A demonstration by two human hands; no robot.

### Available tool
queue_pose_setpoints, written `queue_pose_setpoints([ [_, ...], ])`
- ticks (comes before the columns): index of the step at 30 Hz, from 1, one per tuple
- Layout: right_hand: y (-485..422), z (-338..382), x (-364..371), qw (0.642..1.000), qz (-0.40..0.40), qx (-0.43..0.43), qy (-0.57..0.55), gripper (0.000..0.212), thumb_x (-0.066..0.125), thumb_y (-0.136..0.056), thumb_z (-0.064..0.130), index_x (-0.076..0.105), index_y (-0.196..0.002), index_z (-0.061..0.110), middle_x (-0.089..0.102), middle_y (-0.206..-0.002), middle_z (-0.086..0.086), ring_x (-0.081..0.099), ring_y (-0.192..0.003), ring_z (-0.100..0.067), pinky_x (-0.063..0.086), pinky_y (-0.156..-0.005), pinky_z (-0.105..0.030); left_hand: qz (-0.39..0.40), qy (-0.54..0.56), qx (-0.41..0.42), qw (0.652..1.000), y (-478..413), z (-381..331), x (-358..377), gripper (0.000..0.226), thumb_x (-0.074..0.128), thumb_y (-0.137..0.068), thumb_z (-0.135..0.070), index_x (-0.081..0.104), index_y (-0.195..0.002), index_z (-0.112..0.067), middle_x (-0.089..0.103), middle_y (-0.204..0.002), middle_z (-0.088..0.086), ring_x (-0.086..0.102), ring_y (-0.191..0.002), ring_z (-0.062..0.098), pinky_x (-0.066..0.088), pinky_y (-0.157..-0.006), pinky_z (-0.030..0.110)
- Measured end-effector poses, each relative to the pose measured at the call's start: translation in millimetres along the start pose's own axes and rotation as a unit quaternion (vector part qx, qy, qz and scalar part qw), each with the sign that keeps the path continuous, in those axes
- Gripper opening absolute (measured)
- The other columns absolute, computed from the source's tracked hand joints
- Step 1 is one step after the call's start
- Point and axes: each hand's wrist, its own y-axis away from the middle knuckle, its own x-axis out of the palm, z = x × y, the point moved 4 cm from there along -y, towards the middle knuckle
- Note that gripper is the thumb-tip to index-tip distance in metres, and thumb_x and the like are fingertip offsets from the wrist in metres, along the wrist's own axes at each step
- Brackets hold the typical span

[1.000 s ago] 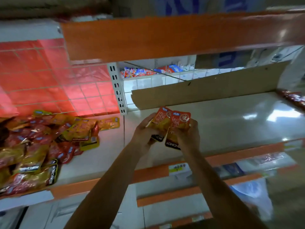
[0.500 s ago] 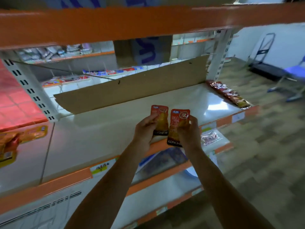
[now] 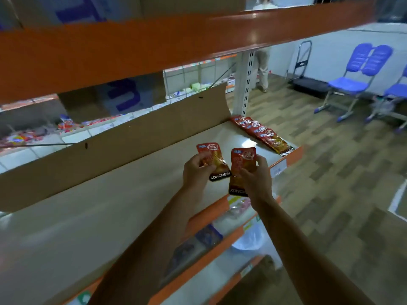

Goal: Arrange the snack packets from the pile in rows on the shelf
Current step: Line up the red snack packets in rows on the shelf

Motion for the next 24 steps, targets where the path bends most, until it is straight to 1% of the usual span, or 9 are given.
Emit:
queue_pose_setpoints([
  [1, -12.4, 0.0, -1.3, 1.000, -0.005, 0.004, 0.002, 0.049, 0.062, -0.081, 0.003, 0.049, -0.126, 0.015, 0.061, -0.089, 0.004, 0.061, -0.075, -0.006, 0.049, -0.054, -0.015, 0.000, -0.009, 0.008, 1.000, -11.9, -3.7, 7.8, 0.043, 0.068, -0.076, -0.001, 0.067, -0.111, -0.025, 0.067, -0.110, 0.007, 0.066, -0.096, 0.021, 0.056, -0.086, 0.036],
  [3, -36.1, -0.8, -1.1, 1.000, -0.012, 0.015, 0.016, 0.051, 0.064, -0.080, 0.008, 0.048, -0.127, 0.019, 0.064, -0.096, -0.001, 0.065, -0.086, -0.020, 0.057, -0.072, -0.035, 0.007, -0.030, 0.023, 0.999, -33.5, -10.5, 20.8, 0.048, 0.070, -0.075, -0.002, 0.065, -0.116, -0.025, 0.066, -0.113, 0.005, 0.065, -0.098, 0.018, 0.055, -0.078, 0.027],
  [5, -57.0, -1.9, 1.5, 0.999, -0.019, 0.021, 0.036, 0.053, 0.066, -0.079, 0.013, 0.047, -0.127, 0.022, 0.066, -0.103, -0.004, 0.065, -0.092, -0.025, 0.055, -0.081, -0.046, 0.014, -0.061, 0.040, 0.997, -51.4, -15.5, 30.9, 0.050, 0.070, -0.075, -0.003, 0.063, -0.119, -0.026, 0.065, -0.116, 0.003, 0.063, -0.100, 0.016, 0.050, -0.069, 0.017],
  [9, -89.4, -7.3, 9.2, 0.999, -0.020, 0.017, 0.032, 0.054, 0.066, -0.081, 0.012, 0.045, -0.129, 0.022, 0.063, -0.102, -0.002, 0.060, -0.076, -0.010, 0.048, -0.058, -0.026, 0.019, -0.128, 0.076, 0.989, -80.0, -18.9, 44.4, 0.049, 0.071, -0.077, -0.007, 0.061, -0.120, -0.027, 0.064, -0.117, 0.000, 0.062, -0.099, 0.014, 0.049, -0.070, 0.017],
  [10, -95.7, -9.1, 10.3, 0.999, -0.020, 0.021, 0.035, 0.054, 0.066, -0.081, 0.012, 0.045, -0.130, 0.022, 0.062, -0.102, -0.002, 0.059, -0.076, -0.009, 0.048, -0.059, -0.026, 0.019, -0.143, 0.082, 0.986, -85.6, -18.5, 46.6, 0.050, 0.072, -0.076, -0.008, 0.060, -0.120, -0.027, 0.063, -0.117, -0.001, 0.061, -0.100, 0.014, 0.048, -0.071, 0.017],
  [13, -113.6, -12.5, 13.4, 0.998, -0.018, 0.026, 0.050, 0.055, 0.066, -0.081, 0.009, 0.044, -0.131, 0.017, 0.063, -0.111, -0.008, 0.062, -0.093, -0.023, 0.054, -0.082, -0.043, 0.014, -0.175, 0.096, 0.980, -99.5, -15.5, 52.4, 0.049, 0.073, -0.077, -0.009, 0.061, -0.121, -0.026, 0.063, -0.116, -0.002, 0.061, -0.095, 0.011, 0.046, -0.072, 0.014],
  [15, -126.4, -11.6, 14.9, 0.998, -0.018, 0.021, 0.047, 0.057, 0.065, -0.082, 0.007, 0.042, -0.133, 0.014, 0.061, -0.116, -0.011, 0.062, -0.101, -0.027, 0.052, -0.089, -0.049, 0.002, -0.206, 0.105, 0.973, -108.5, -13.1, 57.1, 0.046, 0.072, -0.078, -0.008, 0.063, -0.120, -0.023, 0.065, -0.117, 0.000, 0.063, -0.096, 0.013, 0.046, -0.079, 0.018],
  [17, -139.2, -10.0, 16.1, 0.999, -0.017, 0.008, 0.047, 0.055, 0.063, -0.083, 0.006, 0.042, -0.133, 0.012, 0.061, -0.112, -0.009, 0.062, -0.101, -0.027, 0.053, -0.089, -0.049, -0.006, -0.232, 0.106, 0.967, -116.8, -10.5, 63.9, 0.043, 0.071, -0.079, -0.008, 0.064, -0.120, -0.020, 0.066, -0.118, 0.003, 0.064, -0.099, 0.015, 0.047, -0.085, 0.021],
  [24, -189.0, -1.1, 15.6, 0.998, 0.029, -0.036, 0.050, 0.062, 0.064, -0.081, 0.002, 0.034, -0.135, 0.013, 0.051, -0.102, -0.001, 0.061, -0.093, -0.023, 0.055, -0.079, -0.040, -0.037, -0.321, 0.097, 0.941, -146.7, -1.2, 102.5, 0.036, 0.067, -0.083, -0.013, 0.068, -0.118, -0.020, 0.068, -0.114, 0.007, 0.063, -0.101, 0.018, 0.044, -0.084, 0.020],
])
